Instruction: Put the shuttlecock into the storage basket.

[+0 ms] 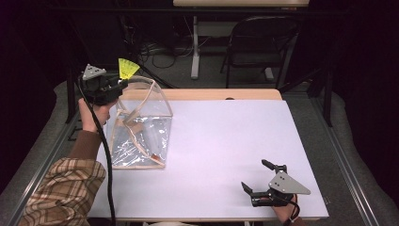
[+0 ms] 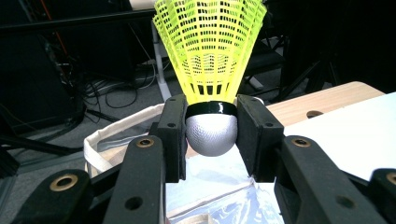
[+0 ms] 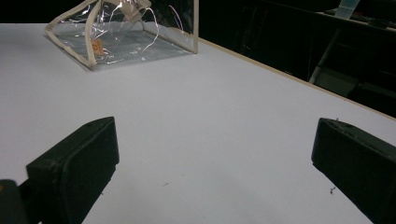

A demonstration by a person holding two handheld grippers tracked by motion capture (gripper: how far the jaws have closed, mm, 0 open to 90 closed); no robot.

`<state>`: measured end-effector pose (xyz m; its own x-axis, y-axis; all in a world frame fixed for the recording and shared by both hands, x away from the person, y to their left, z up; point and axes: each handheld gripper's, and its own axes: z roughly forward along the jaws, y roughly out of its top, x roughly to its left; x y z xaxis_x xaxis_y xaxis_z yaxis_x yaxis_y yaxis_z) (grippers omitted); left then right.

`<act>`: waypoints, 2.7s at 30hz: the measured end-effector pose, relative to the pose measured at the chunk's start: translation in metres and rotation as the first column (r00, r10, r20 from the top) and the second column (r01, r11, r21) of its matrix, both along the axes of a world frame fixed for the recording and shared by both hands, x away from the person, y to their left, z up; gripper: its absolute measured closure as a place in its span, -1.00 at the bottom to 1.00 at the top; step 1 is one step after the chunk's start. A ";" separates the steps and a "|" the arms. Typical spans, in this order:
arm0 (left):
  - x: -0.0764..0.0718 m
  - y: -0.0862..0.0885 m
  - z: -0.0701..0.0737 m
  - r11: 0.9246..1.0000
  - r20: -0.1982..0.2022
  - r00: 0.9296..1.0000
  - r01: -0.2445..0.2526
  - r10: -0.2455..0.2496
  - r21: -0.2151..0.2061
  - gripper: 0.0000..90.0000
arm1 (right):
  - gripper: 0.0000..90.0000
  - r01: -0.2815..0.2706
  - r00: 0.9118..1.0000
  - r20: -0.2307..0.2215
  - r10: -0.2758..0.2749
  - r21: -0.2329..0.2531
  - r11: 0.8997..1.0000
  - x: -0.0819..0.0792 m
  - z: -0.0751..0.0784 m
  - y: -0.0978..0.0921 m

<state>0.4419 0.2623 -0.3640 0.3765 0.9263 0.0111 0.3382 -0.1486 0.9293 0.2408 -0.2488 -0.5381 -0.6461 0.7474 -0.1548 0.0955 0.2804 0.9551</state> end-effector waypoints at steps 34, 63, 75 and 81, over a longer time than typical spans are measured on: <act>0.000 0.008 -0.022 1.000 -0.058 0.998 -0.006 0.005 -0.011 0.44 | -0.99 -0.005 1.000 0.001 0.005 -0.003 1.000 0.000 0.000 0.001; 0.005 0.008 -0.043 1.000 -0.115 0.993 0.018 -0.018 -0.001 0.44 | -0.99 -0.004 1.000 -0.001 0.004 -0.008 1.000 0.000 0.000 0.001; 0.014 0.007 -0.054 0.999 -0.162 0.986 0.045 -0.044 -0.001 0.44 | -0.99 -0.004 1.000 0.000 0.004 -0.006 1.000 0.000 0.000 0.000; 0.019 0.005 -0.057 0.998 -0.187 0.981 0.063 -0.059 0.012 0.44 | -0.99 -0.006 1.000 -0.002 0.006 -0.007 1.000 0.000 0.000 0.000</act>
